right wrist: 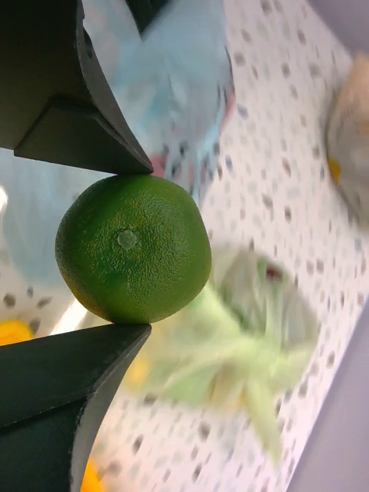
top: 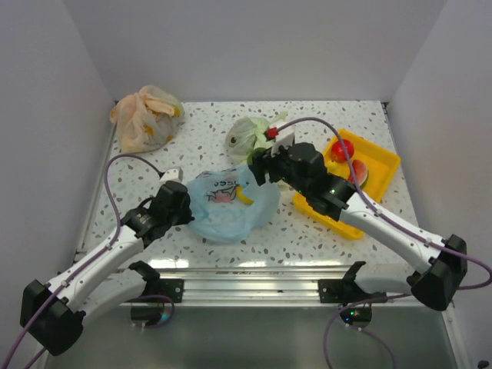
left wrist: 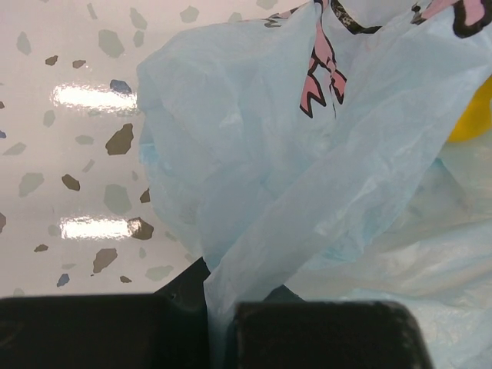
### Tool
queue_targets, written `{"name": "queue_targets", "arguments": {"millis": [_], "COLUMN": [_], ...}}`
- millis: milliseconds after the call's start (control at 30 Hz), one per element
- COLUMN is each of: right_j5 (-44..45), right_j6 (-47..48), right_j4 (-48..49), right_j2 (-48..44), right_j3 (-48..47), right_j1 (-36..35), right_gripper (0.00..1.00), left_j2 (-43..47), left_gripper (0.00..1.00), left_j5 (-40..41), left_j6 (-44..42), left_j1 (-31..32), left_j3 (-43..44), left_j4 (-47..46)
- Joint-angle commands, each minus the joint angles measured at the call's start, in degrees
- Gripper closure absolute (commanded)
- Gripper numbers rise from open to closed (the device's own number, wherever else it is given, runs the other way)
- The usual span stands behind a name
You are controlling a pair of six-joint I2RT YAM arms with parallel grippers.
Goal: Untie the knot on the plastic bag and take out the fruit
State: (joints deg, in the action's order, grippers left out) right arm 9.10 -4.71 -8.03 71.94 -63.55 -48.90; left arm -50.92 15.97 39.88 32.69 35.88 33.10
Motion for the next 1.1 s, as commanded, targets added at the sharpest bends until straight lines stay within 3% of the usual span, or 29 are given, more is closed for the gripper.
{"name": "queue_targets", "arguments": {"millis": [0, 100, 433, 567, 600, 667, 833, 1000, 1067], "right_j5": [14.7, 18.9, 15.3, 17.6, 18.1, 18.7, 15.3, -1.6, -4.4], "right_j6": [-1.4, -3.5, -14.6, -16.9, -17.4, -17.4, -15.0, -9.3, -8.4], "right_j4": [-4.4, -5.3, -9.0, -10.8, -11.4, -12.2, -14.3, -13.1, -13.7], "right_j2": [-3.7, -6.0, -1.0, 1.0, 1.1, 0.9, -1.6, -4.1, -3.7], "right_j3": [3.2, 6.8, 15.8, 16.9, 16.9, 16.4, 13.1, 7.8, 5.4], "right_j1": [7.2, 12.4, 24.1, 25.3, 25.5, 25.5, 25.5, 24.3, 21.8], "right_gripper": [0.87, 0.87, 0.79, 0.36, 0.15, 0.03, 0.01, 0.01, 0.01], "left_j2": [0.9, 1.3, 1.9, 2.3, 2.4, 2.2, 1.6, 0.4, -0.1], "left_gripper": [1.0, 1.0, 1.0, 1.0, 1.0, 1.0, 1.0, 1.0, 1.0], "left_j5": [1.3, 1.2, 0.7, 0.7, 0.7, 0.3, -0.6, -0.7, -0.8], "left_j6": [0.4, 0.4, -0.1, -0.6, -0.6, -0.8, -1.0, -1.1, -1.2], "left_j1": [-0.1, -0.1, -0.1, -0.1, -0.1, -0.1, -0.1, -0.1, -0.1], "left_j3": [1.3, 1.3, 1.5, 1.4, 1.4, 1.5, 1.4, 1.1, 0.9], "left_j4": [0.7, 0.7, 1.1, 1.2, 1.0, 0.9, -0.2, -1.0, -1.4]}}
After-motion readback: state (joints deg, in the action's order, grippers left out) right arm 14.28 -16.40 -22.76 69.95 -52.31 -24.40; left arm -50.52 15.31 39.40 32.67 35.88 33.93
